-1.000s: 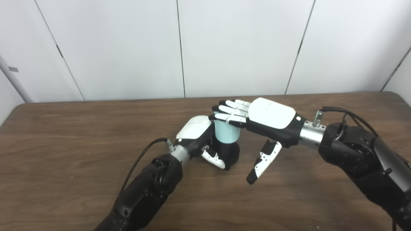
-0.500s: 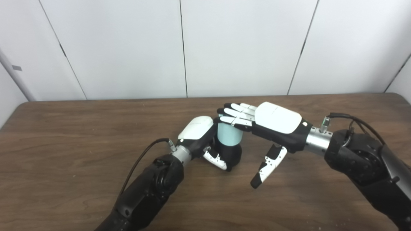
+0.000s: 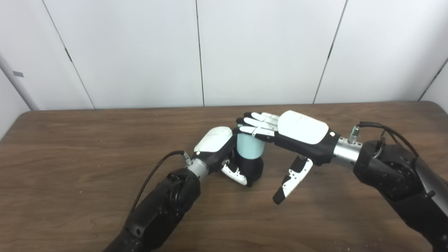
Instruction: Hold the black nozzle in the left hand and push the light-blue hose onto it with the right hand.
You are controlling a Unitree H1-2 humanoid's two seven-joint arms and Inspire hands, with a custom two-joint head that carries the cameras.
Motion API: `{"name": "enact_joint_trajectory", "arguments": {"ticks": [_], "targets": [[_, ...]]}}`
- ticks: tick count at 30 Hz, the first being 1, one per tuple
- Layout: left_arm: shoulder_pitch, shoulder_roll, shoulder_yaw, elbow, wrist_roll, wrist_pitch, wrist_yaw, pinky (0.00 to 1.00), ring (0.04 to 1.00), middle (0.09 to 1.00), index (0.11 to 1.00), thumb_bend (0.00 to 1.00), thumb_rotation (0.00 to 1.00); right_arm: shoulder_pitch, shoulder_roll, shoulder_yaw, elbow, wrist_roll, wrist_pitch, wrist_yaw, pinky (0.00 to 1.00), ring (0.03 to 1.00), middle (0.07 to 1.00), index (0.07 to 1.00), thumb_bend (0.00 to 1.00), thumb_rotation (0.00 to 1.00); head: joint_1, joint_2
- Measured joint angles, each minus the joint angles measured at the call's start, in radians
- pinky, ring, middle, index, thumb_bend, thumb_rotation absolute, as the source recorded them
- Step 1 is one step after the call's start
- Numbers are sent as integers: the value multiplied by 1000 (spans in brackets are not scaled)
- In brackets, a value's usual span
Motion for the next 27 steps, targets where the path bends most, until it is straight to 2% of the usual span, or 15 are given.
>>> {"name": "enact_joint_trajectory", "arguments": {"ticks": [3,9,11,14,19,25,27], "targets": [[-1,0,1,2,0,0,0,484,500,493,474,526,0,4,24,-21,-2,2,24,-1,901,961,997,981,719,521,-3,-8],[-2,-2,4,5,0,1,0,450,479,482,481,526,0,78,167,-99,-25,-69,124,-84,798,928,990,984,680,337,0,-14],[-2,-2,4,5,1,1,0,446,476,483,480,526,0,99,211,-132,-31,-85,180,-100,713,923,988,991,694,293,0,-14],[-2,-2,4,5,1,0,1,442,478,489,476,526,0,120,258,-197,-33,-88,242,-134,741,911,991,999,709,229,3,-18],[-3,-3,4,8,1,0,2,444,478,487,478,526,0,129,298,-287,-34,-15,270,-192,694,869,967,1000,738,204,23,-26],[-3,-6,3,10,2,0,4,440,460,475,483,527,0,178,327,-349,-32,93,367,-198,738,886,999,1000,776,206,81,-38],[-2,-6,3,11,3,0,4,435,455,471,485,527,0,194,326,-363,-32,119,390,-198,741,893,1000,1000,795,212,78,-40]]}}
